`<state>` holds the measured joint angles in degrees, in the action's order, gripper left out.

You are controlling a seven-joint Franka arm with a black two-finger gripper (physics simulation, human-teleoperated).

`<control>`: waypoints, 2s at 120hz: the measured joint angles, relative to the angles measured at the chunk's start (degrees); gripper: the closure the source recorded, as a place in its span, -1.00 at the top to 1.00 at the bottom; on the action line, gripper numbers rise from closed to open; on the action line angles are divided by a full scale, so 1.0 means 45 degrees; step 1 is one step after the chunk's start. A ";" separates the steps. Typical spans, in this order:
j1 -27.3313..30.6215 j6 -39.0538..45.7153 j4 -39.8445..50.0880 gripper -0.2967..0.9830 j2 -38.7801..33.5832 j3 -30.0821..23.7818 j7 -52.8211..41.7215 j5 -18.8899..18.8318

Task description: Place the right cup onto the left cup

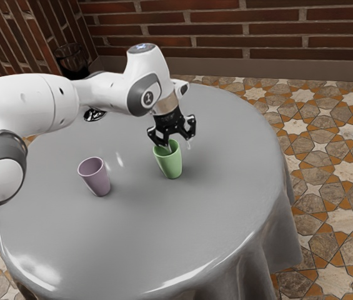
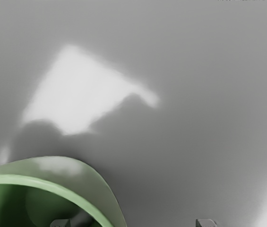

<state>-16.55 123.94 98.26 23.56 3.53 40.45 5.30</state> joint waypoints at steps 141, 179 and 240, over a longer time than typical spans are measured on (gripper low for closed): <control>0.1553 -0.1701 0.3445 -0.69 -0.4757 0.0226 0.1835 -0.2139; 0.2707 -0.2068 0.3449 -0.69 -0.4953 0.0275 0.2044 -0.2373; 0.3663 -0.2231 0.3908 -0.69 -0.5286 0.0322 0.2226 -0.2370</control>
<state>-0.07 113.90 115.84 -0.23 4.98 50.47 -5.37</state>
